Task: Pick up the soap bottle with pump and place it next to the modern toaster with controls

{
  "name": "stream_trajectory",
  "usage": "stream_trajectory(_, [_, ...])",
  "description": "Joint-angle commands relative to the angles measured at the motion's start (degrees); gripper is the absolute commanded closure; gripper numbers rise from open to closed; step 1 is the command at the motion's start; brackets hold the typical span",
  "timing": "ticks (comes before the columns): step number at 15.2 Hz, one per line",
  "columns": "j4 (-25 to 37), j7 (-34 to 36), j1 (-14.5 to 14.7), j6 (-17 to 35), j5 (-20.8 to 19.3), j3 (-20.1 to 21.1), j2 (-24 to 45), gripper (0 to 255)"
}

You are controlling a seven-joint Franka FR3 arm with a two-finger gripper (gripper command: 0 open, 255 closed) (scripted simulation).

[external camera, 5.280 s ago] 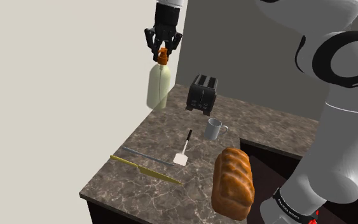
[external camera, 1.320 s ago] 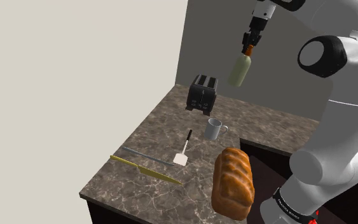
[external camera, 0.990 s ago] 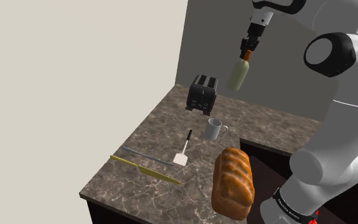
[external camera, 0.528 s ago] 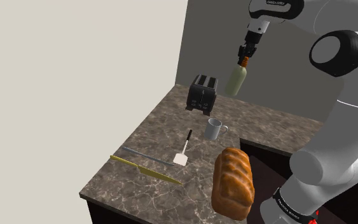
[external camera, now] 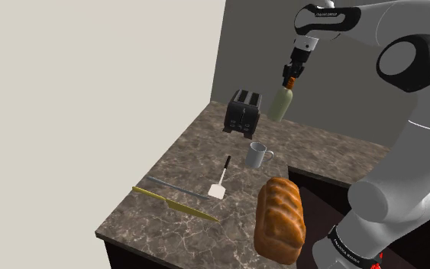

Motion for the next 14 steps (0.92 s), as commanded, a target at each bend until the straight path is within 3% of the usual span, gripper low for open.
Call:
stream_trajectory(1, [-1.96, -0.05, 0.02, 1.71, -0.01, 0.01, -0.32, 255])
stream_trajectory(14, [-12.41, -0.39, 0.1, 11.83, 0.07, 0.05, -0.64, 255])
